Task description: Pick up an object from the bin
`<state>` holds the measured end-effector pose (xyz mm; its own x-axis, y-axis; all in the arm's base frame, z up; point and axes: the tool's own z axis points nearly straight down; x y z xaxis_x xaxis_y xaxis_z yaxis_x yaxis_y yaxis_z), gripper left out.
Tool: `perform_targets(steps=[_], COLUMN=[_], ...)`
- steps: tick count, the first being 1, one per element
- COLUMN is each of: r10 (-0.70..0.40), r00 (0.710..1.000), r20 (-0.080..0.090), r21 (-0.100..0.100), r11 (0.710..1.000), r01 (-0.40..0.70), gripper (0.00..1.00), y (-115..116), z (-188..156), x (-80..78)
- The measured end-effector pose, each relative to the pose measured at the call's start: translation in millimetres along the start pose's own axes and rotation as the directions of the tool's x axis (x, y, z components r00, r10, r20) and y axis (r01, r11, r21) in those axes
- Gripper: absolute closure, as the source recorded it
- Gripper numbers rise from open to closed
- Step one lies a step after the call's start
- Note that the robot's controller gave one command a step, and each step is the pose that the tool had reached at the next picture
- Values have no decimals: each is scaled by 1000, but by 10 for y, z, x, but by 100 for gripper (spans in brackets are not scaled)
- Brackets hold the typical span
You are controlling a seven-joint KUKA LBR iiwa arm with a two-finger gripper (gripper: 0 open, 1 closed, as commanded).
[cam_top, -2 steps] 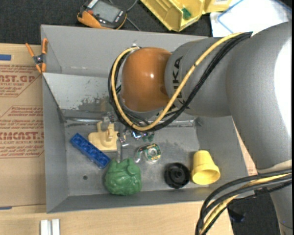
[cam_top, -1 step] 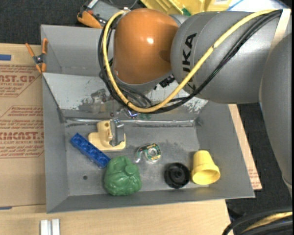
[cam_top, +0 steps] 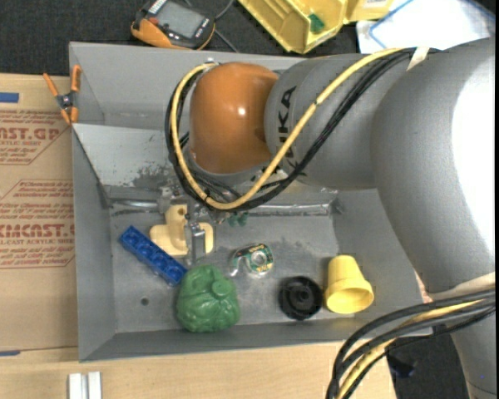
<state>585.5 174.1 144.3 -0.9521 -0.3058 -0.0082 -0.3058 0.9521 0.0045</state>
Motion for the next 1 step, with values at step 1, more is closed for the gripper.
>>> perform_targets(steps=[1], r10=[-254], r00=[967], r20=[21], r21=[2], r11=[967], r01=[254], gripper=[100], y=[-65], z=[-600], x=[434])
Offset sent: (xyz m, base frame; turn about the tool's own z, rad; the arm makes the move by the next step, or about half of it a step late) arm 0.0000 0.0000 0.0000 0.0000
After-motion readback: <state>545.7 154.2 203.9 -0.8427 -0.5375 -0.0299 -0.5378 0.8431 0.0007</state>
